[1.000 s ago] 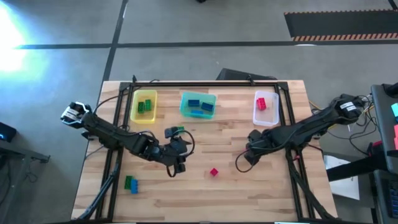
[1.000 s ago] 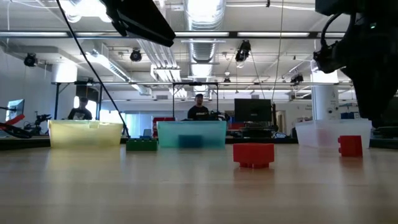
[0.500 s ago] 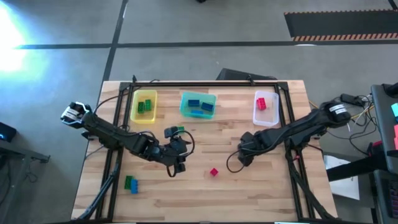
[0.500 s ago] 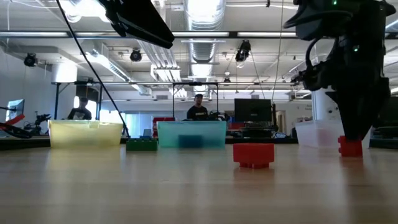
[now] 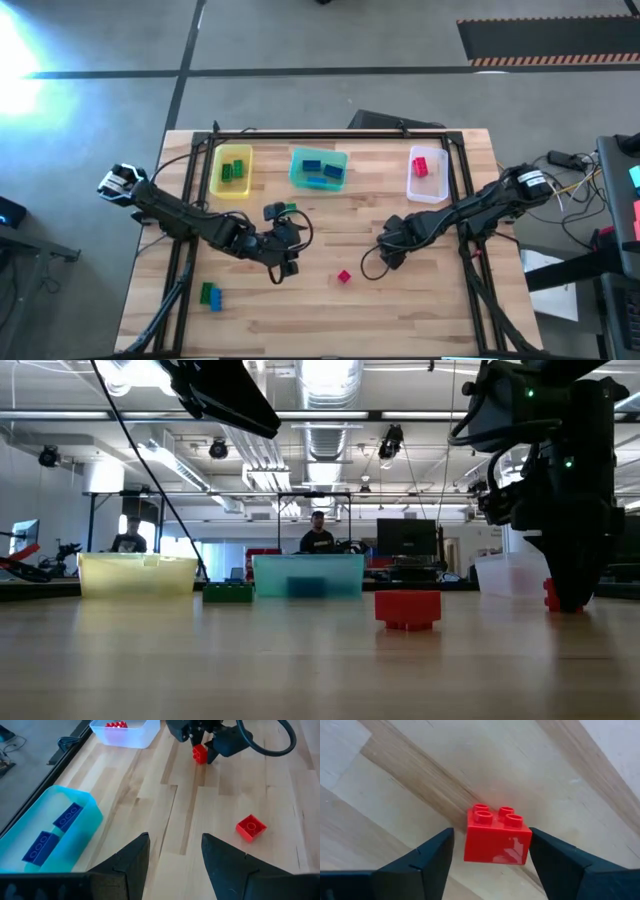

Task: Sort & place blocks by color
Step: Put the red game piece into the transparent bin

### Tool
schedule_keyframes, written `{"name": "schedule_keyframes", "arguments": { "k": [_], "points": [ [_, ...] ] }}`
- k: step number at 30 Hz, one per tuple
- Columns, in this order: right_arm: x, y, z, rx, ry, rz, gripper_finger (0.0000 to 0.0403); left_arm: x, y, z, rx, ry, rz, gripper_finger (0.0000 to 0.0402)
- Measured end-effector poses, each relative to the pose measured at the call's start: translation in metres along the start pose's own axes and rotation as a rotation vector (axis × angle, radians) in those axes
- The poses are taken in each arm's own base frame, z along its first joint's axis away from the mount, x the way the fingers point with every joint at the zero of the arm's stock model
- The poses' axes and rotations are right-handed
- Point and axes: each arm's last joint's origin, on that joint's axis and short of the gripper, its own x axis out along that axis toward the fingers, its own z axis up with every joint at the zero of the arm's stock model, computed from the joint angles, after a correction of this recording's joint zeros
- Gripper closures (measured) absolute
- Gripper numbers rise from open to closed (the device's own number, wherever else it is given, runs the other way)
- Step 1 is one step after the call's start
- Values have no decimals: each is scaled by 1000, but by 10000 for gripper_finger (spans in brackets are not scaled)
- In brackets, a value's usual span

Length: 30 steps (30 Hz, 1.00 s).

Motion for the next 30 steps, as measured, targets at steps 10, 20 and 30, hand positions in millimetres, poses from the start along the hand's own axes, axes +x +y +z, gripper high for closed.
{"name": "schedule_keyframes", "arguments": {
  "k": [10,20,30],
  "points": [
    [-3,-1,0,-3,-22,7,246,0,0,-1,1,2,1,237],
    [-15,-6,2,4,-43,54,273,0,0,-1,0,0,6,237],
    [-43,-20,24,23,-94,90,269,0,0,-1,24,-2,12,237]
  ]
}}
